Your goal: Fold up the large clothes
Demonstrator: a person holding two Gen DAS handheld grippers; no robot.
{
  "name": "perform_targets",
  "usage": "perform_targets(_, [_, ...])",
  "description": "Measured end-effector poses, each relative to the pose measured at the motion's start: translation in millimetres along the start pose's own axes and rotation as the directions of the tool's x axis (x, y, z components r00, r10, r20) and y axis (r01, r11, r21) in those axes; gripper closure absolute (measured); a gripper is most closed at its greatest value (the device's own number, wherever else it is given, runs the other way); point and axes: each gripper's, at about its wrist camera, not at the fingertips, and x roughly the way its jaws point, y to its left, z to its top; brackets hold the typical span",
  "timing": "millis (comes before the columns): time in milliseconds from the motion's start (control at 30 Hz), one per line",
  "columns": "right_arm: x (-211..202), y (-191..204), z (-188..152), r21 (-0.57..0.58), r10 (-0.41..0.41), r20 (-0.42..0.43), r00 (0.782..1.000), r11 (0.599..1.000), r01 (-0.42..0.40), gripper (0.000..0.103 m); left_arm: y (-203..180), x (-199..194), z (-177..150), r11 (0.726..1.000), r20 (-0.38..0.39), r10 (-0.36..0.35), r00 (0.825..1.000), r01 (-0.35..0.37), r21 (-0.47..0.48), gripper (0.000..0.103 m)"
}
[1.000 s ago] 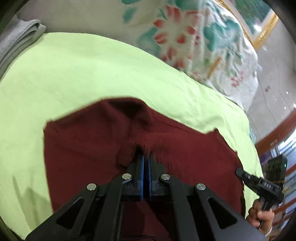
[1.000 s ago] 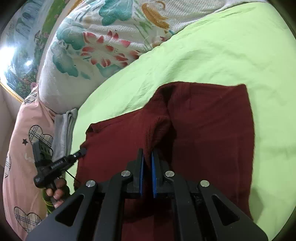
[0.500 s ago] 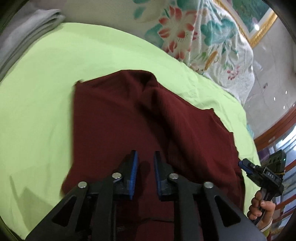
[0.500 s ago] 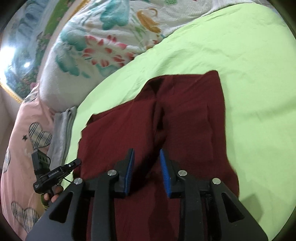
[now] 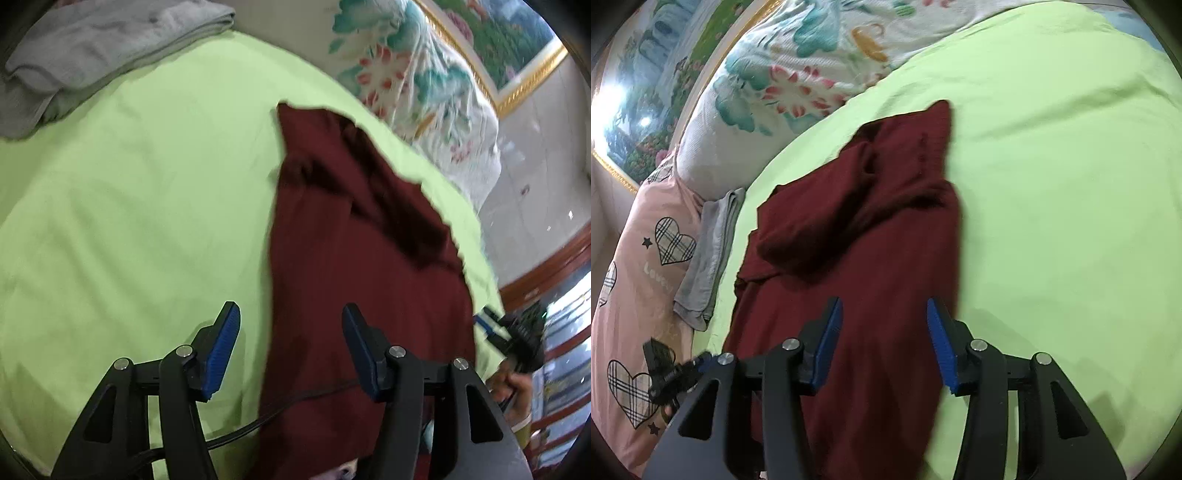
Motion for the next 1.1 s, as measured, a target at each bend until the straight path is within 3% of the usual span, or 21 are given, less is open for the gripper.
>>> perform_targets(100, [-11.9,-13.8,-13.2,0.032,-0.008,0.006,1.0,0.999,0.008,0.051,6.6,2.8,-18.3,1.0,-0.048,-0.004,0.999,0.004,0.004,0.044])
perform_targets(200, [-13.0,-23.4,-27.9,0.061,0.017,-0.023,1.0,0.998,-0.016,0.051,9.1,1.0,-31.5,0.998,-0.074,-0.053,0.996,0.055,0.017,0.041])
perform_targets(333, [-11.0,-13.3,-50.2,0.043,0.164,-0.1,0.981,0.986,-0.16,0.051,6.6,-10.5,-43.8,0.992,-0.122,-0.114,0.986,0.12,0.044,0.04])
perform_targets(567, [-6.5,0.8,-85.2,-0.005,0.269,-0.196,0.943,0.961,-0.276,0.05,23.3,-66.2,-51.0,0.994,-0.064,-0.076,0.995,0.081,0.074,0.035])
perform_targets(667, [-1.8,-2.2,-90.8,0.023,0.313,-0.194,0.93,0.949,-0.314,0.05,26.4,-56.7,-54.2,0.993,-0.104,-0.102,0.989,0.107,0.051,0.035])
perform_targets(833, [-0.3,-1.6,-97.4,0.018,0.336,-0.2,0.92,0.941,-0.339,0.052,-1.7,-8.6,-64.6,0.986,-0.21,-0.102,0.972,0.126,0.104,0.034])
perform_targets(933, [-1.1,-5.2,-100.0,0.015,0.335,-0.209,0.919,0.941,-0.339,0.059,-18.5,-2.2,-63.1,0.98,-0.196,-0.102,0.975,0.133,0.148,0.031])
perform_targets(967, [-0.5,-5.6,-101.4,0.012,0.329,-0.212,0.92,0.943,-0.334,0.069,-20.6,-1.5,-63.5,0.979,-0.195,-0.109,0.975,0.139,0.149,0.035])
perform_targets(1033, [-0.2,-8.3,-104.6,-0.004,0.306,-0.22,0.926,0.949,-0.315,0.089,-23.7,1.8,-65.1,0.976,-0.206,-0.105,0.973,0.141,0.166,0.07])
perform_targets(1100, [-2.0,-11.9,-106.9,-0.004,0.31,-0.219,0.925,0.948,-0.318,0.094,-26.0,5.2,-67.7,0.978,-0.194,-0.063,0.979,0.099,0.184,0.094])
